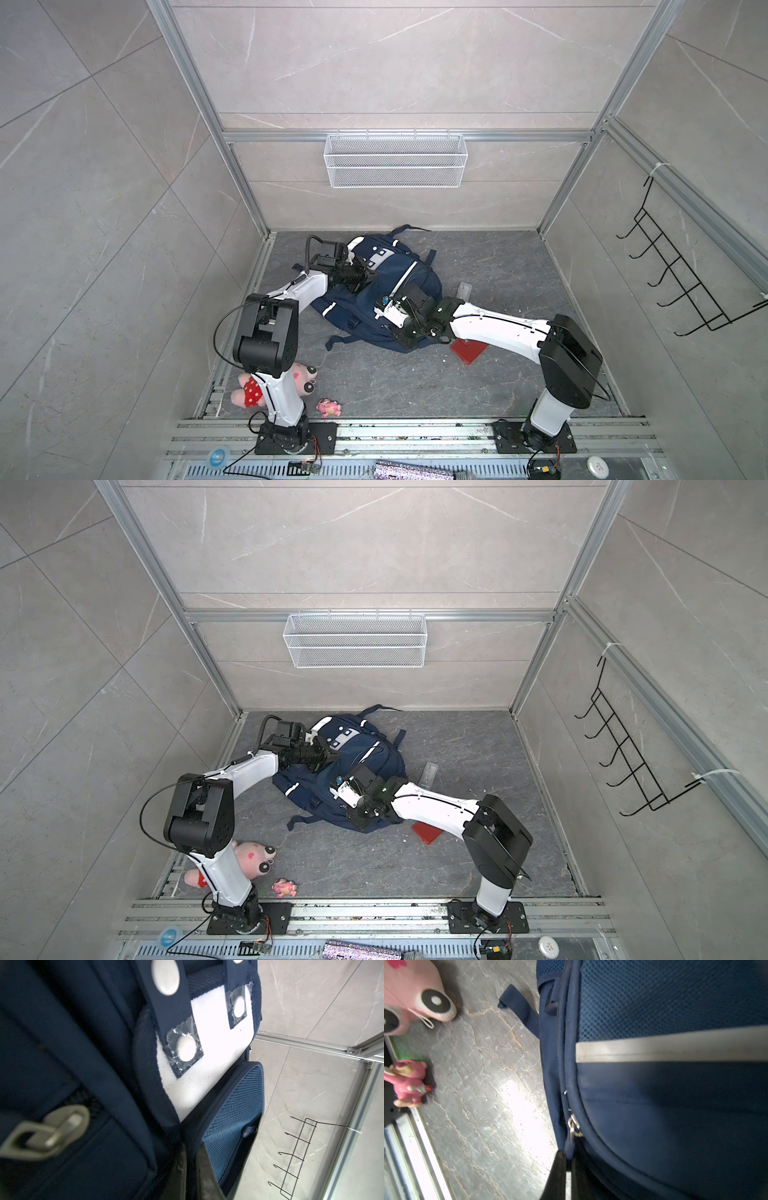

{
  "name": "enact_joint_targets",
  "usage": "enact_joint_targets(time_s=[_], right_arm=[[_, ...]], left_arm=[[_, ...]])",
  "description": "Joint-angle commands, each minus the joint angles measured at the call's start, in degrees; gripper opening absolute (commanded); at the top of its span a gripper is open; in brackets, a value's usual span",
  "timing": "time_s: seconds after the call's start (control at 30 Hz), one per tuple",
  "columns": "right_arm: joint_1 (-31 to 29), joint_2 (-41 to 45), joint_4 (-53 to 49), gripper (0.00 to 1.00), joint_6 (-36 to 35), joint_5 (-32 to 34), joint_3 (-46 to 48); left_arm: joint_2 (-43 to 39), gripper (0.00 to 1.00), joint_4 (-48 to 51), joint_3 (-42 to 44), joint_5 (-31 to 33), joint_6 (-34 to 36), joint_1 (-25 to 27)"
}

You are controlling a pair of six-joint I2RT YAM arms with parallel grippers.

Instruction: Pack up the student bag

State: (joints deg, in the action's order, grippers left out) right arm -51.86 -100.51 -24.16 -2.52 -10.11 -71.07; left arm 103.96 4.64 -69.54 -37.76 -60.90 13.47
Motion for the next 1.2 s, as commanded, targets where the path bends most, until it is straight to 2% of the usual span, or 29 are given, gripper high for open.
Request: enact_joint_targets(time_s=[0.0,0.5,0.97,1.17], right_arm=[[-1.41,-1.51,5.35,0.00,2.79,-5.01,-1.07],[-1.32,-4.30,8.81,0.00,5.63,-8.24,-3.62],[-1.32,-3.79,10.63,0.00,7.71,-9.07,-3.06],[-1.14,-1.05,10.06,0.16,8.58,-9.02,-1.69]], left_arm=[[-5.39,0.00,-10.96,-0.86,-0.14,-6.71,-0.29],[-10.53,0.00,-14.12,5.69,4.66,-11.99,0.94],[-12.55,0.00,-14.50,9.24,6.02,-12.41,1.68],[-12.73,0.00,-10.18,8.43,7.01,-8.01,1.69]])
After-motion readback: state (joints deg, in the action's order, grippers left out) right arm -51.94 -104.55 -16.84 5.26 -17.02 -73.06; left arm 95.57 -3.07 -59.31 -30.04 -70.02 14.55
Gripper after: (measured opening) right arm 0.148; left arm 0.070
